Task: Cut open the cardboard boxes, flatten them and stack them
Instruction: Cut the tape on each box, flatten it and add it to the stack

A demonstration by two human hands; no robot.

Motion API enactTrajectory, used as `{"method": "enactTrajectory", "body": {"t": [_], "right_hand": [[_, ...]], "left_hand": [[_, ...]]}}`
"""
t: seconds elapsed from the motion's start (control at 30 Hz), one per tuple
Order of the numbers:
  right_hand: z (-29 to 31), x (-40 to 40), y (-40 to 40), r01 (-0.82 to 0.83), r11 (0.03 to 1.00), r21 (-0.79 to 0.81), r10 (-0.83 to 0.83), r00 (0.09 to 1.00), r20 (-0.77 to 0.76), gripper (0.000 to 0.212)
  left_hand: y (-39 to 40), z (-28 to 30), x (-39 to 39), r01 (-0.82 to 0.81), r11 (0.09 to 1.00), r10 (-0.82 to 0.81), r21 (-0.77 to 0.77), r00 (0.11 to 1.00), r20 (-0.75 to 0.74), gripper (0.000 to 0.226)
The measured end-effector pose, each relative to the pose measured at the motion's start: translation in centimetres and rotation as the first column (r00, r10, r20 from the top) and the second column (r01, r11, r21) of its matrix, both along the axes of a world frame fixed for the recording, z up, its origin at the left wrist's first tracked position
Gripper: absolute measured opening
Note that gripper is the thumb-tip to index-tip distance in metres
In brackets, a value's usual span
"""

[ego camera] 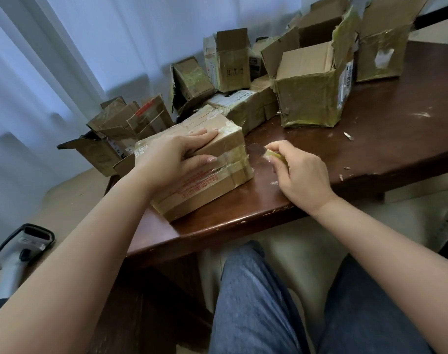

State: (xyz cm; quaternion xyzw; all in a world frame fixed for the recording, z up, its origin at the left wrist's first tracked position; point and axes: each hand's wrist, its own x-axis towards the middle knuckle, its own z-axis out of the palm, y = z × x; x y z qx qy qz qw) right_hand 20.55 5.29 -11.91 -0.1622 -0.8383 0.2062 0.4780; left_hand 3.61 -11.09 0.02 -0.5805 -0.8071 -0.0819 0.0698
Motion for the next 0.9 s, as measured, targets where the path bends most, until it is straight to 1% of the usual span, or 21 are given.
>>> {"method": "enactTrajectory", "body": {"t": [0.1,0.23,0.37,0.57,0.9], "right_hand": [[-0.17,-0.2,-0.18,-0.009,1.0,0.007,0.009,1.0,-0.028,0.015],[-0.24,-0.5,-0.07,-0.009,1.0,-0.008,0.009,1.0,-0.011,0.013],[-0.45,-0.68,-0.02,0.002,1.0,-0.001,-0.002,1.0,0.001,0.016],[-0.47,-0.69,0.01,0.02,1.0,-0.005,-0.021,0.999,-0.03,0.018],[-0.42,-1.0,-0.1,0.002,0.999,0.042,-0.004,0.999,0.046,0.019]], "left_hand": [[-0.03,-0.05,-0.05,-0.01,1.0,0.009,0.02,0.999,0.031,0.059],[0.06,0.03,0.05,-0.011,1.0,0.011,0.008,1.0,0.026,0.06],[0.11,0.02,-0.05,-0.016,1.0,0.016,0.008,1.0,0.006,0.059],[0.05,-0.02,-0.16,-0.022,1.0,0.022,-0.001,1.0,0.001,0.062],[0.19,-0.09,-0.07,-0.004,1.0,0.004,0.022,1.0,0.011,0.057]]}}
